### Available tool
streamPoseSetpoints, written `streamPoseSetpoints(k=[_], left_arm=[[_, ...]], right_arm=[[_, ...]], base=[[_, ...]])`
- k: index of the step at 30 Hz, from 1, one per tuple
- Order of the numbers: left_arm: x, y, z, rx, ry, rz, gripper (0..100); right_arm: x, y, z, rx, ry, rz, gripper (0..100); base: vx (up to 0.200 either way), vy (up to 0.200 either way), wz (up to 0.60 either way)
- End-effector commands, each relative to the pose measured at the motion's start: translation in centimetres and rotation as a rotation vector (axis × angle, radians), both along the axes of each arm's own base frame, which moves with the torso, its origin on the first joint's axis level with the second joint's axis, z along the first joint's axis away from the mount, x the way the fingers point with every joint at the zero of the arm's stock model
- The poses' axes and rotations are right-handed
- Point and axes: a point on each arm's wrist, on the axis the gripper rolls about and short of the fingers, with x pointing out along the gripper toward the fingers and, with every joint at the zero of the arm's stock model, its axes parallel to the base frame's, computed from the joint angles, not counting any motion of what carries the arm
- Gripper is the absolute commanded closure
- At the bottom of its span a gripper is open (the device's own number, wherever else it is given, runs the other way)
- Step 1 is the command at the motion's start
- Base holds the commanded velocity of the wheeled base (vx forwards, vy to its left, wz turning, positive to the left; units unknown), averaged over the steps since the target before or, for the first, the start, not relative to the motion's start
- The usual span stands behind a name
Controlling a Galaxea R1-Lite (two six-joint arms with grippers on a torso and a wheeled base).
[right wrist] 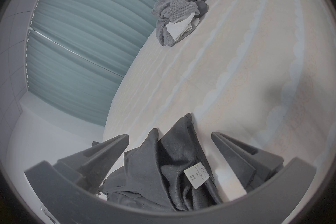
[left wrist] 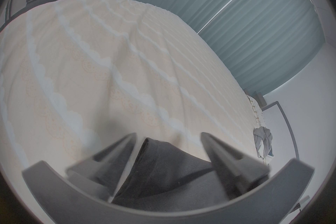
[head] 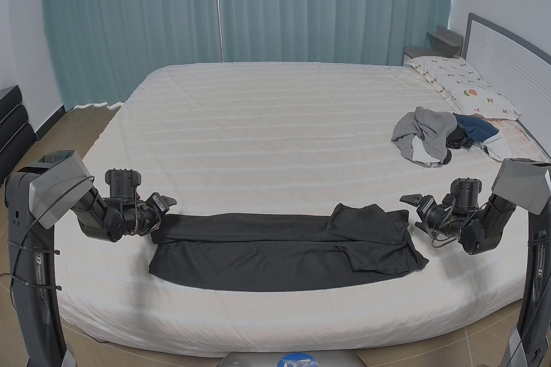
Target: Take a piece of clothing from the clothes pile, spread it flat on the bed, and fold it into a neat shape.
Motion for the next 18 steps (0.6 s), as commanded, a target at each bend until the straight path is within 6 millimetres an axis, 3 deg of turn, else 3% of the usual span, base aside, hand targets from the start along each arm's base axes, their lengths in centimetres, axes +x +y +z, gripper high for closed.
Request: streamPoseSetpoints(k=[1,11,18], left_arm=[[0.0,0.0,-0.8,0.01,0.012,-0.001,100],[-0.2,0.6,-1.2,0.049,0.028,0.073,100],[0.4,1.6,-0.5,0.012,-0.057,0.177,100]], right_arm=[[0.0,0.0,-0.2,0.001,0.003,-0.001,0],[0.0,-0.1,-0.2,0.001,0.005,-0.003,0],[0.0,0.0,-0.2,-0.001,0.005,-0.004,0]], base=[[0.0,0.0,0.0],[0.0,0.0,0.0],[0.0,0.0,0.0]])
